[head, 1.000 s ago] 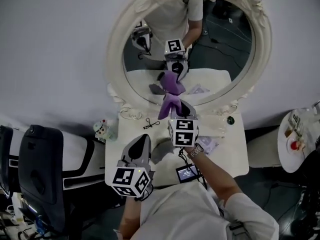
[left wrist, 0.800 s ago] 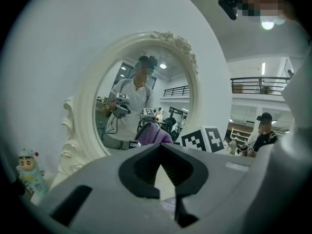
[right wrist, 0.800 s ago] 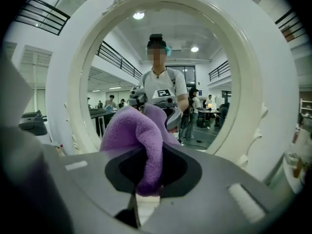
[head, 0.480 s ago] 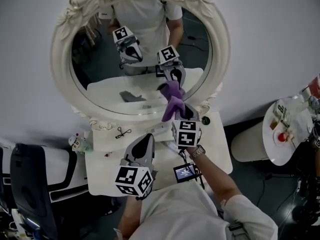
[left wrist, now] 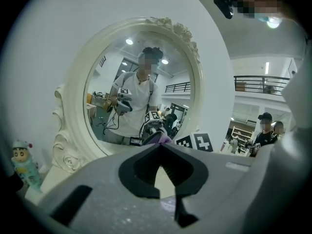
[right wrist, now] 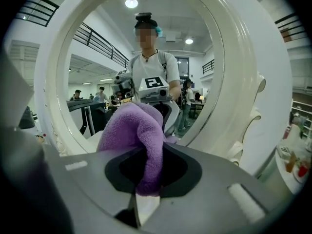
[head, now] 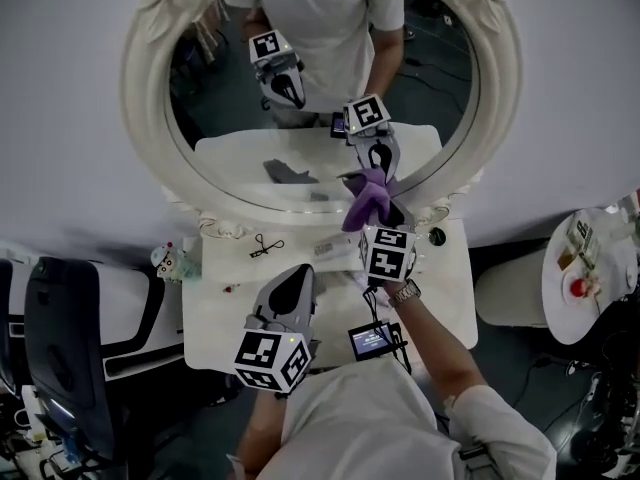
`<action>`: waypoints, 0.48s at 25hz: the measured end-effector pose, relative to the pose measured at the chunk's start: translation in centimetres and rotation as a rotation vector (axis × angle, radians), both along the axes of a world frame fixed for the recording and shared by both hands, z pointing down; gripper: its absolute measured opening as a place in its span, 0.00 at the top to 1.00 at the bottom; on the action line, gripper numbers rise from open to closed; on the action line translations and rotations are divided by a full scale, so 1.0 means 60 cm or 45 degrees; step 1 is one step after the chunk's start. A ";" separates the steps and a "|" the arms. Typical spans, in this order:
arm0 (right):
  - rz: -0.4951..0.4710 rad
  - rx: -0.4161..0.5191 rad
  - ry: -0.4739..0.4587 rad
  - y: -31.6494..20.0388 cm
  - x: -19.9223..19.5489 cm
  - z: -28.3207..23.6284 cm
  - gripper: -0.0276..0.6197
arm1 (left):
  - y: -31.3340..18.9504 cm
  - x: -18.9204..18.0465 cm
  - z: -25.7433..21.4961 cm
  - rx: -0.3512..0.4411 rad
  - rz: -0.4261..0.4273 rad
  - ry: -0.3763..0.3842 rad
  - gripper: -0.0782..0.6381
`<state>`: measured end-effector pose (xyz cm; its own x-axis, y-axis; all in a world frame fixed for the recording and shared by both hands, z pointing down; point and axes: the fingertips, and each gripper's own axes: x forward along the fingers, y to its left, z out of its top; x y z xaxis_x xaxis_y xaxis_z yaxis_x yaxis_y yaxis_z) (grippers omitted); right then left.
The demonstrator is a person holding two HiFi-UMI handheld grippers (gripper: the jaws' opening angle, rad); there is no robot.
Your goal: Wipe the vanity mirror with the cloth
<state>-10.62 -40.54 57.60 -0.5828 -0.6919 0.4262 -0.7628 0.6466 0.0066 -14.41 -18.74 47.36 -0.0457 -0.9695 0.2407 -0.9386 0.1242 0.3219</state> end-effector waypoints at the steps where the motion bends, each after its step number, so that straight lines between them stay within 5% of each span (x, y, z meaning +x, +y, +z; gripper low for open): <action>1: 0.002 -0.008 0.003 0.005 -0.006 0.006 0.86 | 0.009 -0.012 0.002 -0.002 -0.013 0.002 0.89; 12: -0.073 -0.086 0.057 0.090 -0.129 0.060 0.86 | 0.092 -0.121 0.015 -0.021 -0.093 0.010 0.89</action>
<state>-18.39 -35.14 61.22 -0.5996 -0.6270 0.4973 -0.7247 0.6891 -0.0051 -21.68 -13.19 48.28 -0.1140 -0.9596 0.2573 -0.9243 0.1974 0.3266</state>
